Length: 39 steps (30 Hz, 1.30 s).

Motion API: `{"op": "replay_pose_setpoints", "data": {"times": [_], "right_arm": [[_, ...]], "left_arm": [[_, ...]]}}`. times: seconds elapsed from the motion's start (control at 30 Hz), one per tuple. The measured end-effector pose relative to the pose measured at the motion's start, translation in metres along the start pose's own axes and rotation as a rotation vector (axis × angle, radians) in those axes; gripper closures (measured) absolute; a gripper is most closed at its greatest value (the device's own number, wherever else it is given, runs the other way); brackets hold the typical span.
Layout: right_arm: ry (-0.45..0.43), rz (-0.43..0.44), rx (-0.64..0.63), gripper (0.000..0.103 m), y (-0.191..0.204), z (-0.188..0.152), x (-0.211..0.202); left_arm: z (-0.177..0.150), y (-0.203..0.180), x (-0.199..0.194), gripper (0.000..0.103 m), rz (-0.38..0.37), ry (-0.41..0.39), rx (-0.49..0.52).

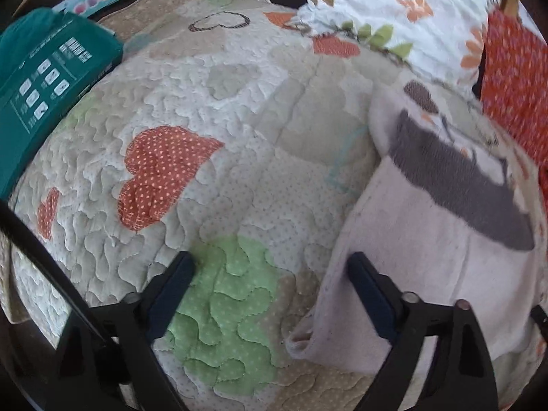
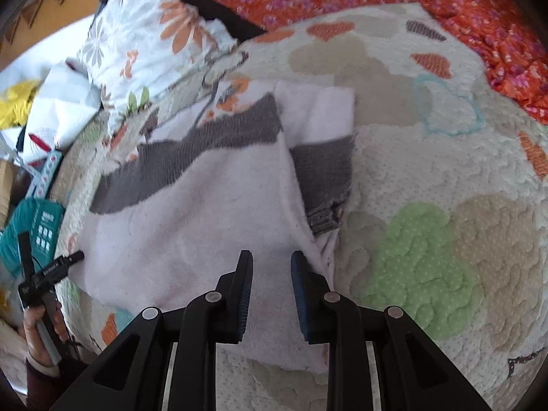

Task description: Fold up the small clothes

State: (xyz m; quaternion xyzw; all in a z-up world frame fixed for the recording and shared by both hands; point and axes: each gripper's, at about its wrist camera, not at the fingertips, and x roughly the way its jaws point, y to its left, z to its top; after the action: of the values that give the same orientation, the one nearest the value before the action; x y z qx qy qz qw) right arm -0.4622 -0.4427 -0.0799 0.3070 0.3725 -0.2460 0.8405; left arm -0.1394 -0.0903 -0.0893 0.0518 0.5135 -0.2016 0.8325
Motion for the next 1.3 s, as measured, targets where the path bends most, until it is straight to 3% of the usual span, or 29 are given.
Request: {"op": "replay_pose_setpoints", "data": {"times": [0.07, 0.2, 0.3, 0.57, 0.7, 0.87, 0.97, 1.1, 1.3], "right_arm": [[-0.047, -0.012, -0.009, 0.074, 0.002, 0.002, -0.009], [-0.146, -0.020, -0.067, 0.069, 0.015, 0.002, -0.027], [-0.171, -0.014, -0.183, 0.067, 0.050, -0.007, -0.034], [-0.036, 0.102, -0.593, 0.064, 0.199, -0.059, 0.013], [0.016, 0.130, -0.805, 0.064, 0.278, -0.098, 0.054], [0.025, 0.070, -0.998, 0.063, 0.344, -0.139, 0.101], [-0.074, -0.049, -1.025, 0.063, 0.362, -0.146, 0.117], [-0.117, -0.162, -0.954, 0.070, 0.383, -0.118, 0.138], [-0.081, -0.144, -0.877, 0.091, 0.389, -0.096, 0.149]], "left_arm": [[0.002, 0.007, -0.006, 0.026, -0.032, -0.013, -0.035], [0.014, 0.021, -0.020, 0.027, -0.053, -0.054, -0.106], [0.030, 0.032, -0.034, 0.027, -0.067, -0.106, -0.146], [0.077, 0.070, -0.068, 0.027, -0.056, -0.228, -0.183], [0.080, 0.102, -0.069, 0.026, -0.082, -0.220, -0.265], [0.073, 0.143, -0.075, 0.026, -0.151, -0.223, -0.396], [0.069, 0.162, -0.080, 0.026, -0.173, -0.250, -0.471], [0.068, 0.169, -0.079, 0.026, -0.203, -0.258, -0.519], [0.067, 0.160, -0.075, 0.026, -0.179, -0.247, -0.484]]}}
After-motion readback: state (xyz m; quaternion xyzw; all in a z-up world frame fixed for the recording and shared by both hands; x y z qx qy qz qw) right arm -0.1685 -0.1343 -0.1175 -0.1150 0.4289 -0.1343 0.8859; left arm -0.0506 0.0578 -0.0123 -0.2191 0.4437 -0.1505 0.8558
